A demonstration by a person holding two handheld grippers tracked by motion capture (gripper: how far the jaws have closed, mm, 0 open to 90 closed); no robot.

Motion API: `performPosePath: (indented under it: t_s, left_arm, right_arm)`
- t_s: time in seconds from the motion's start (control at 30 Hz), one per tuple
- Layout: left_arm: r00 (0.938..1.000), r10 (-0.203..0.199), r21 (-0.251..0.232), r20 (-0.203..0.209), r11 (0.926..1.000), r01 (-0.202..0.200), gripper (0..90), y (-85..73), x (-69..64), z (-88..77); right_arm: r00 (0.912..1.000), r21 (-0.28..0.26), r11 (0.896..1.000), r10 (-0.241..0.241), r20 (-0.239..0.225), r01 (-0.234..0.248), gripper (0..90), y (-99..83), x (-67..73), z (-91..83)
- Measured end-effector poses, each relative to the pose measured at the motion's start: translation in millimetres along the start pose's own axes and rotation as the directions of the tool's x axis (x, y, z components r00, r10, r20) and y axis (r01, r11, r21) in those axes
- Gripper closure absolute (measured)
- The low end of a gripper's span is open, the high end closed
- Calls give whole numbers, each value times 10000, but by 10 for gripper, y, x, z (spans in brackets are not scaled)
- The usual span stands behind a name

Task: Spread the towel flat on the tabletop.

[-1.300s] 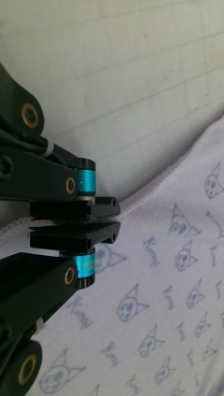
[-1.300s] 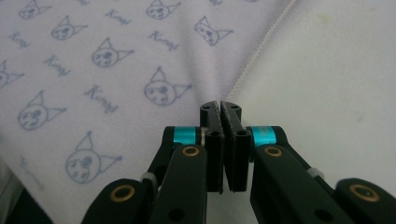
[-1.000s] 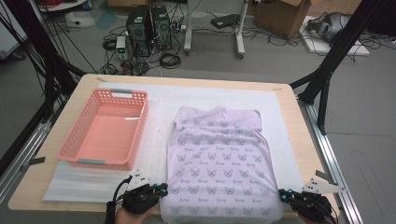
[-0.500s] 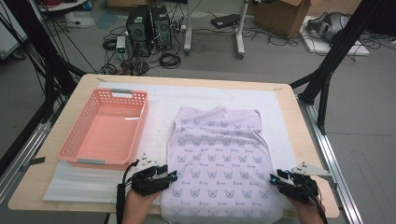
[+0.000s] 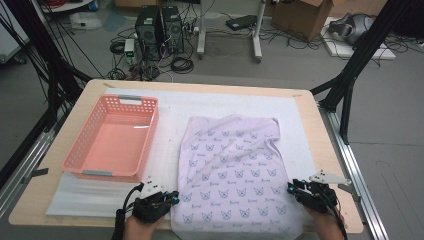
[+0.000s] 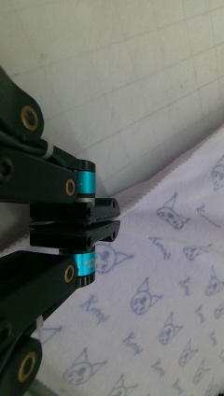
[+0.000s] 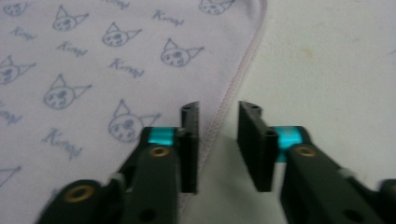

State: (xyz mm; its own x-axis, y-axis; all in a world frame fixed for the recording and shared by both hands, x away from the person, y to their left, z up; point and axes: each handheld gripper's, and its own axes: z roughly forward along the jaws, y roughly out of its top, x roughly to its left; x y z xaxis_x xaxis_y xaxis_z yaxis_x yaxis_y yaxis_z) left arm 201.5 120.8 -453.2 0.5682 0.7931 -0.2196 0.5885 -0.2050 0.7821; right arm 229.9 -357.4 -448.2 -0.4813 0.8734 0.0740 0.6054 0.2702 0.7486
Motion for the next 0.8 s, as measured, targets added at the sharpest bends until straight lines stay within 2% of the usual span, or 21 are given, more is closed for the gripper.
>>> performPosePath:
  t_s: [0.03, 0.13, 0.23, 0.43, 0.47, 0.5, 0.53, 0.57, 0.6, 0.63, 0.67, 0.7, 0.8]
  left_arm:
    - [9998, -177, -195, 16, 9997, 177, 790, -3, 11, 12]
    - [9994, -339, -533, 103, 9980, 344, 612, 23, 18, 42]
    - [9992, -347, -701, 199, 9969, 360, 551, 64, 13, 81]
    - [9983, -429, -705, 405, 9965, 457, 511, 141, 8, 178]
    - [9982, -292, -496, 521, 9983, 318, 518, 151, -19, 233]
    - [9982, -292, -496, 521, 9983, 318, 538, 151, -19, 233]
    - [9997, 60, -406, 252, 9992, -50, 573, 138, -70, 277]
    - [9995, 273, -401, -179, 9988, -280, 651, 131, -94, 275]
    - [9983, 387, -363, -427, 9985, -403, 757, 127, -98, 267]
    - [9993, 207, -265, -323, 9994, -216, 842, 130, -70, 249]
    - [9993, 207, -265, -323, 9994, -216, 863, 130, -70, 249]
    - [9997, 74, -219, -242, 9997, -79, 868, 126, -47, 229]
    - [9998, 55, -31, -216, 10000, -56, 870, 55, -10, 81]
  right_arm:
    - [9997, 36, 10000, -67, -232, 67, 872, -5, 16, -10]
    - [9995, 344, 9991, -232, -234, 240, 884, -30, 47, -84]
    - [9997, 493, 9985, -210, -156, 218, 886, -119, 45, -214]
    - [9997, 534, 9986, -22, -240, 35, 877, -336, 79, -454]
    - [9997, 520, 9986, 14, -262, -1, 863, -347, 83, -464]
    - [9996, 463, 9989, 15, -278, -2, 803, -347, 84, -461]
    - [9998, 407, 9992, 24, -184, -16, 750, -340, 84, -454]
    - [9998, 324, 9995, 66, -177, -60, 735, -329, 83, -444]
    - [9998, 256, 9996, 113, -168, -109, 714, -319, 80, -435]
    - [9998, 197, 9997, 129, -177, -125, 709, -307, 73, -424]
    - [9997, 132, 9998, 157, -187, -154, 702, -297, 69, -411]
    - [9997, 82, 9998, 162, -178, -161, 701, -287, 65, -399]
    - [9994, -24, 9995, 310, -164, -310, 687, -260, 43, -369]
